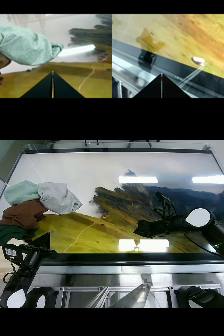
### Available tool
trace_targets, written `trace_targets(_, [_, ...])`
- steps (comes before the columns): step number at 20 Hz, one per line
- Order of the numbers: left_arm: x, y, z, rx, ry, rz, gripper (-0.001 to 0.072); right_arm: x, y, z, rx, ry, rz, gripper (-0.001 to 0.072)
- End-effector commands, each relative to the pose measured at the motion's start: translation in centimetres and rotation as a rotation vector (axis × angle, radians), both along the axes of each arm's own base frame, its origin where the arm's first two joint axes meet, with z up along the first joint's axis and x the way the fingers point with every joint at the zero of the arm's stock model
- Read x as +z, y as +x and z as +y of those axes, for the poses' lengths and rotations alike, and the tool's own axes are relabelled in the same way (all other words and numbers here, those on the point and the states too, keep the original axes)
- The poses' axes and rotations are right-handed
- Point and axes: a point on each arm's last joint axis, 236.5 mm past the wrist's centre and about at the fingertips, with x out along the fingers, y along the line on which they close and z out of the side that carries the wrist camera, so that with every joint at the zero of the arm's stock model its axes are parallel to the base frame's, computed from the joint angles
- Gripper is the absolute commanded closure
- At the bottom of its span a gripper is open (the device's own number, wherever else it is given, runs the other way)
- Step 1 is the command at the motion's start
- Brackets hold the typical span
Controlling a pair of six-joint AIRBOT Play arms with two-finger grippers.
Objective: Fold the shirts.
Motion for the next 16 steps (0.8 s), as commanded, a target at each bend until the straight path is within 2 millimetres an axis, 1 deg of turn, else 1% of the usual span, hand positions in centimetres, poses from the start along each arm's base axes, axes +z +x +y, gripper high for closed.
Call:
trace_targets(1, [0.0,0.0,0.0,-0.001,0.001,0.000,0.0692,0.0,0.2,0.0,-0.007,0.001,-0.008,0.0696])
trace_targets(3, [0.0,0.0,0.0,0.000,0.001,-0.001,0.0692,-0.1,1.3,0.0,-0.035,0.003,-0.032,0.0695])
trace_targets(7, [0.1,0.0,0.1,0.003,0.001,-0.006,0.0692,-0.8,1.6,0.0,-0.041,-0.004,-0.018,0.0695])
trace_targets(9, [1.3,0.3,0.6,0.032,-0.024,-0.052,0.0692,-1.4,1.7,0.0,-0.046,-0.009,-0.007,0.0695])
trace_targets(10, [1.8,0.4,0.6,0.039,-0.091,-0.062,0.0692,-1.8,2.0,0.0,-0.052,-0.013,-0.003,0.0695])
trace_targets(12, [2.9,0.5,1.1,0.064,-0.119,-0.099,0.0693,-2.4,2.2,-0.1,-0.058,-0.020,0.009,0.0695])
trace_targets(13, [4.2,0.7,1.7,0.091,-0.166,-0.123,0.0704,-2.5,2.5,-0.3,-0.066,-0.021,0.007,0.0694])
trace_targets(14, [5.9,1.0,2.6,0.129,-0.217,-0.147,0.0710,-2.5,3.2,-0.8,-0.080,-0.023,-0.011,0.0695])
trace_targets(16, [10.1,2.4,5.3,0.227,-0.227,-0.169,0.0708,-1.9,4.8,-2.5,-0.108,-0.028,-0.054,0.0694])
